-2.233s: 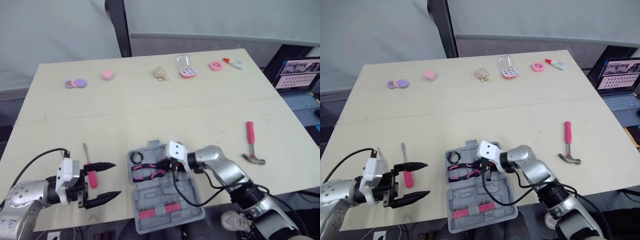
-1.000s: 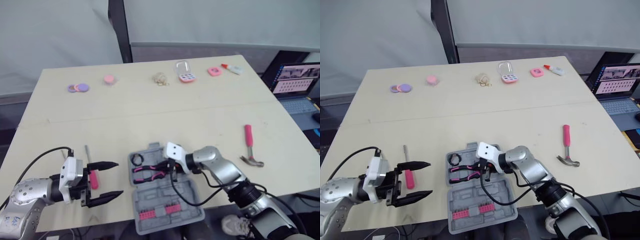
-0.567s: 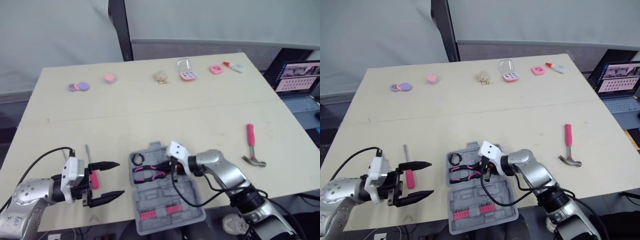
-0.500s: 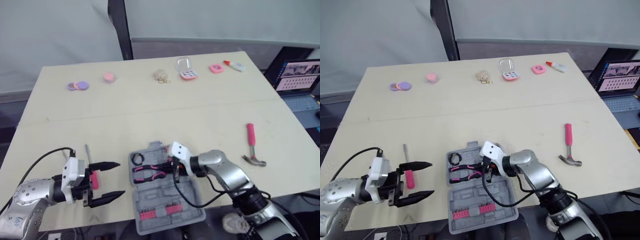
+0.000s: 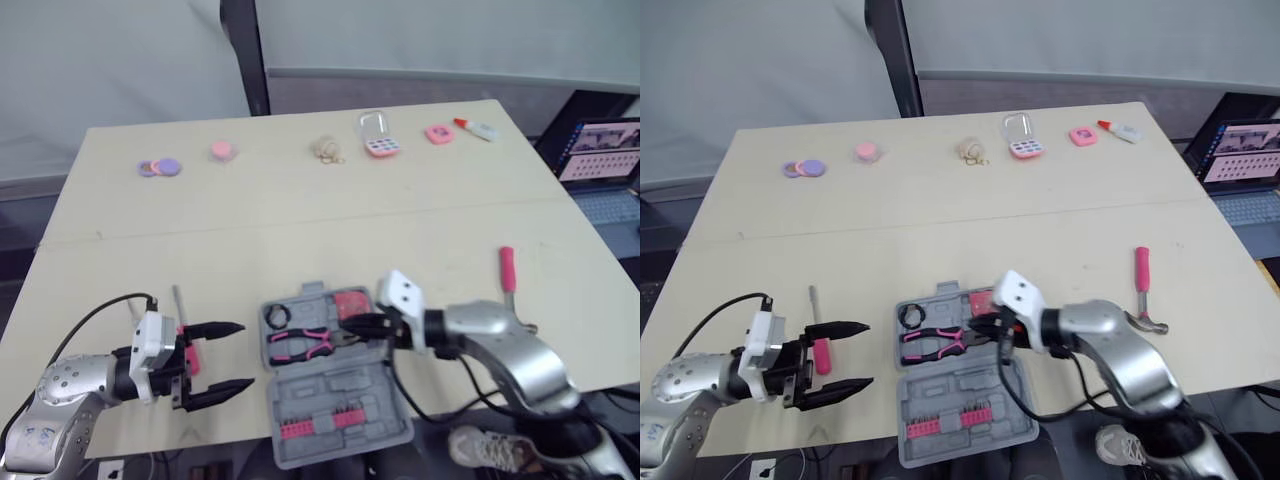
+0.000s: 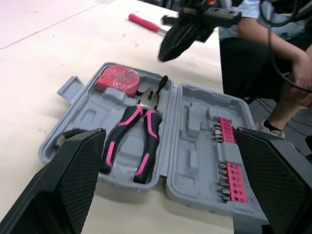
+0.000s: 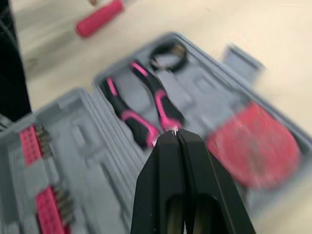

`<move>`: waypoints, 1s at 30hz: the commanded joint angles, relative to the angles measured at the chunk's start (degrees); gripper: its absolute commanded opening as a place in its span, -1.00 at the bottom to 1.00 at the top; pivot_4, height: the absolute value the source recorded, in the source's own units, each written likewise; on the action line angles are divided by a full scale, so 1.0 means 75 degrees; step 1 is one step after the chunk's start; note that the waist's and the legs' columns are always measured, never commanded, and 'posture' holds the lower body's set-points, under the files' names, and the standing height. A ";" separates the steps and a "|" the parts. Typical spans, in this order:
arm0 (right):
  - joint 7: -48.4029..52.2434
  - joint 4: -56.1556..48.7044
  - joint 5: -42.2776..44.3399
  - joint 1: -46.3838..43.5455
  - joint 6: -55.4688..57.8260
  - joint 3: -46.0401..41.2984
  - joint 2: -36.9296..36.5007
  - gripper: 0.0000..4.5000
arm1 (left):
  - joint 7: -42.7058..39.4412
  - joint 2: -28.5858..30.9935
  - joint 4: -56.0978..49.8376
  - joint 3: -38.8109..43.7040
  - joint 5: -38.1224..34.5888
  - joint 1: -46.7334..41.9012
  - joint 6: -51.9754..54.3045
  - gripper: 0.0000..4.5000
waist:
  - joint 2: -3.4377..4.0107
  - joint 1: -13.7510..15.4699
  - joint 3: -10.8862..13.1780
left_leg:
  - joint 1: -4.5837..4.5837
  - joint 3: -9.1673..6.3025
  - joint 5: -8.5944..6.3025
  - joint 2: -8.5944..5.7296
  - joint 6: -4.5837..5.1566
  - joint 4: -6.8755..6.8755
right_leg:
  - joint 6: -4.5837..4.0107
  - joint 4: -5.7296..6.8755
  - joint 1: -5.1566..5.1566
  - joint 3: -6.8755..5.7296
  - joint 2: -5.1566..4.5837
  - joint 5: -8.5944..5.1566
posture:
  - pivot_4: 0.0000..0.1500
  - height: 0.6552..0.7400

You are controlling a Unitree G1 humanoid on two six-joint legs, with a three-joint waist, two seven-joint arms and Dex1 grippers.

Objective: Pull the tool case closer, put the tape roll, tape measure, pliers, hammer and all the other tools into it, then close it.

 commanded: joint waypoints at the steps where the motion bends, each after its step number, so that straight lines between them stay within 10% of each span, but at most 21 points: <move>1: 0.0092 -0.0630 0.0235 0.0934 -0.0475 -0.1058 -0.0575 -0.97 | 0.0233 -0.0076 -0.0192 0.0516 -0.0213 0.0223 0.0002 1.00 | -0.0004 0.0018 0.0003 | -0.0001 0.0004 0.0000 -0.0009 0.0000 0.0001 | 0.0001 -0.0002 0.0001 0.0000 0.0000 0.0000 | 1.00 1.00; 8: 0.0629 -0.0515 0.0930 0.2988 -0.0332 -0.2628 -0.1495 -0.87 | 0.0701 -0.0190 -0.0253 0.0865 -0.0150 0.0772 0.0243 1.00 | -0.0018 0.0049 0.0013 | 0.0010 0.0022 0.0001 -0.0004 0.0001 0.0005 | 0.0005 -0.0014 0.0015 0.0003 0.0002 0.0002 | 1.00 1.00; 17: 0.0349 -0.0617 0.1271 0.3962 -0.0393 -0.3251 -0.1356 0.98 | 0.0624 -0.0277 -0.0489 0.0810 -0.0127 0.1614 0.0344 1.00 | -0.0033 0.0109 0.0022 | 0.0017 0.0036 -0.0001 0.0029 0.0004 0.0004 | 0.0006 -0.0023 0.0017 0.0011 0.0002 0.0003 | 1.00 1.00; 30: -0.0006 -0.0533 0.1346 0.4365 -0.0701 -0.3699 -0.1142 0.98 | 0.0862 -0.0707 -0.0750 0.0349 0.0463 0.1920 -0.0434 1.00 | -0.0037 0.0207 0.0026 | 0.0022 0.0051 -0.0002 0.0030 0.0004 0.0006 | 0.0006 -0.0048 0.0016 0.0023 0.0000 0.0003 | 1.00 1.00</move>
